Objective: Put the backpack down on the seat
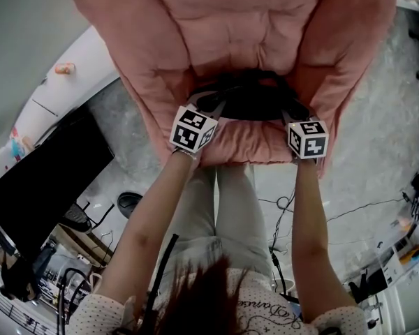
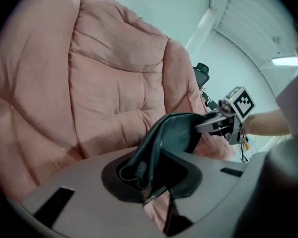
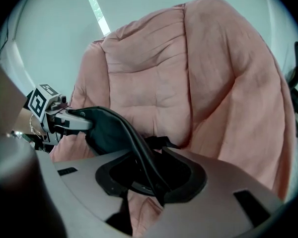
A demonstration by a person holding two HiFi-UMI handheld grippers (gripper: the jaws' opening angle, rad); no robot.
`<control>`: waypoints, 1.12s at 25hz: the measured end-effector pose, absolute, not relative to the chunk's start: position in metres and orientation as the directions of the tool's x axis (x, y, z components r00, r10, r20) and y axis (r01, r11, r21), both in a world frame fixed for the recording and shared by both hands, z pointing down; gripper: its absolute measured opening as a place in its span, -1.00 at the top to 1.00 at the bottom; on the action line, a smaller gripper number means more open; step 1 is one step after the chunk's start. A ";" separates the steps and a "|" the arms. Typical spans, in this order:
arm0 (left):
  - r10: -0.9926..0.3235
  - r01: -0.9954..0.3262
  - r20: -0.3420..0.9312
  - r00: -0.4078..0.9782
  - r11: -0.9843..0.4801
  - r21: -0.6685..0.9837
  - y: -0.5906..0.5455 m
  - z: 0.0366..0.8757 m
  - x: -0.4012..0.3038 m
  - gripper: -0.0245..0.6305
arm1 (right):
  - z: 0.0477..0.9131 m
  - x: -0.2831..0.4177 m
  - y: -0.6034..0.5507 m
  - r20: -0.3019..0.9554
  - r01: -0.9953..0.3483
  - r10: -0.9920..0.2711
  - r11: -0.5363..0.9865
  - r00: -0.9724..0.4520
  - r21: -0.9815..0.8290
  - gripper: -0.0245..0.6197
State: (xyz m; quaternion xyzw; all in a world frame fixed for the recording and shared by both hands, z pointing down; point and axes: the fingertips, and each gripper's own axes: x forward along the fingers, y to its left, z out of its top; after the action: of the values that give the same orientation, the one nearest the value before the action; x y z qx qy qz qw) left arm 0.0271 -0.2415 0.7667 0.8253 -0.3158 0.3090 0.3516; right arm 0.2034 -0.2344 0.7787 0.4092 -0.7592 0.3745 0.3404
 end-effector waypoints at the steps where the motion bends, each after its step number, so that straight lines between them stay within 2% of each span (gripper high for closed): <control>1: -0.304 -0.744 0.738 0.602 -0.549 0.381 -0.241 0.767 0.025 0.77 | 0.779 0.203 -0.233 0.823 -0.876 -0.361 0.377 -0.437 -0.300 0.55; 5: -0.318 -0.765 0.753 0.576 -0.533 0.361 -0.241 0.760 0.019 0.53 | 0.775 0.208 -0.229 0.828 -0.882 -0.352 0.347 -0.436 -0.317 0.41; 7: -0.322 -0.767 0.756 0.570 -0.539 0.348 -0.242 0.754 0.016 0.38 | 0.770 0.207 -0.230 0.817 -0.880 -0.356 0.323 -0.454 -0.349 0.01; 8: -0.323 -0.765 0.757 0.568 -0.548 0.340 -0.242 0.752 0.014 0.30 | 0.767 0.205 -0.231 0.811 -0.879 -0.359 0.312 -0.461 -0.361 -0.03; 11: -0.328 -0.752 0.752 0.572 -0.577 0.321 -0.241 0.742 0.011 0.25 | 0.759 0.204 -0.231 0.816 -0.887 -0.370 0.306 -0.445 -0.345 -0.20; 17: -0.333 -0.725 0.732 0.595 -0.614 0.310 -0.240 0.716 0.009 0.24 | 0.744 0.201 -0.225 0.818 -0.888 -0.363 0.293 -0.447 -0.355 -0.32; 28: -0.342 -0.688 0.705 0.621 -0.670 0.280 -0.239 0.674 0.000 0.24 | 0.674 0.191 -0.245 0.765 -0.889 -0.470 0.349 -0.440 -0.297 -0.24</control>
State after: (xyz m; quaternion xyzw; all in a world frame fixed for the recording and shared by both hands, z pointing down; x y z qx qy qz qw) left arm 0.0003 -0.2389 0.6738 0.8576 -0.3003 0.3153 0.2737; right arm 0.1905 -0.2451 0.6742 0.4423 -0.7683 0.3604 0.2903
